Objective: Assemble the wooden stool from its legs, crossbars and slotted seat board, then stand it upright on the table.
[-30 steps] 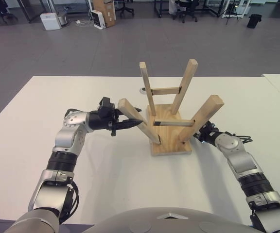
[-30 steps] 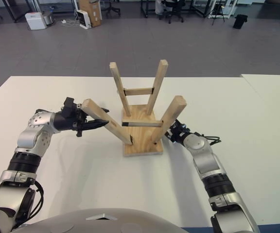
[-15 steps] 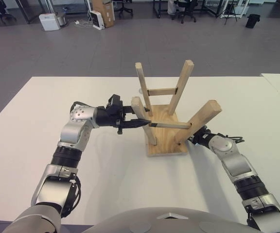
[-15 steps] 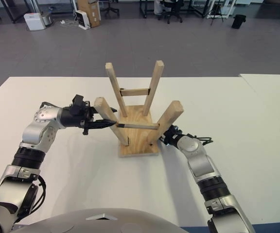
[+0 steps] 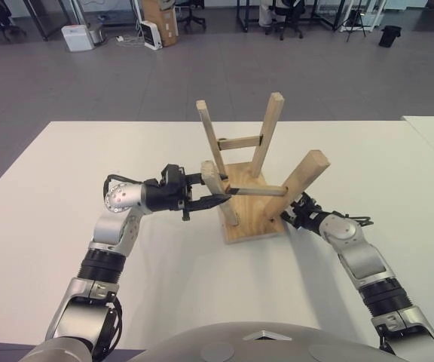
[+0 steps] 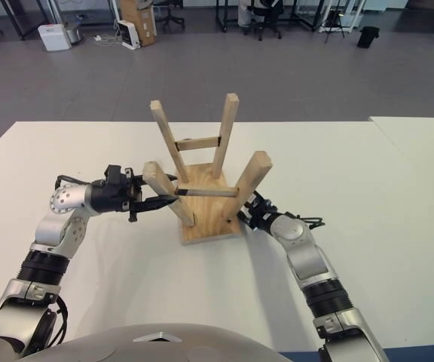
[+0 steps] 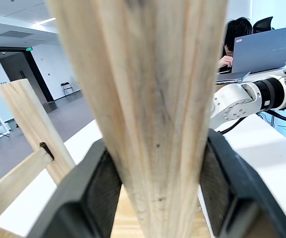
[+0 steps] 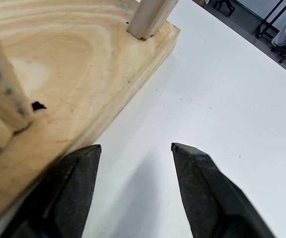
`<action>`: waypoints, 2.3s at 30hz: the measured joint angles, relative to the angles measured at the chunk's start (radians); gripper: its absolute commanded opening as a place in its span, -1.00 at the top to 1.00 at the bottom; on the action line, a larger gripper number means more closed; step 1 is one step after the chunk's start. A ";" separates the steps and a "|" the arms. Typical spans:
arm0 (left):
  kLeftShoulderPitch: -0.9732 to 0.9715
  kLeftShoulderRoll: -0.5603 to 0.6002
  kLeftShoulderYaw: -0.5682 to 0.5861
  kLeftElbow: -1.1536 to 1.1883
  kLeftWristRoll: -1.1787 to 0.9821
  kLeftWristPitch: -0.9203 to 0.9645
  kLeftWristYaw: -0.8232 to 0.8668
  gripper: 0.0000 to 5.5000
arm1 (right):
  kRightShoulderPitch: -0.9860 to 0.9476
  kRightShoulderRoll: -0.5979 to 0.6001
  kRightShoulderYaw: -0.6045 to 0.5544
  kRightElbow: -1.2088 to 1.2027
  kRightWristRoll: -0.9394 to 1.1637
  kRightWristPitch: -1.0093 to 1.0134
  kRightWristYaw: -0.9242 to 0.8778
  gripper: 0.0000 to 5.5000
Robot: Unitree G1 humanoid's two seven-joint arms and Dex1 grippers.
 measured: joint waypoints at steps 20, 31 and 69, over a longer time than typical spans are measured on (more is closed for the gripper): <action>0.088 -0.008 -0.023 0.069 0.069 0.130 0.105 -0.60 | -0.138 -0.162 -0.243 -0.093 0.089 0.052 0.093 0.03; 0.277 0.143 0.098 -0.025 0.059 0.203 0.107 -0.79 | -0.172 -0.292 -0.629 -0.618 0.751 0.442 0.257 0.03; 0.233 0.033 0.074 0.028 0.070 0.159 0.142 -0.79 | -0.310 -0.200 -0.301 -0.797 0.731 0.342 -0.042 0.03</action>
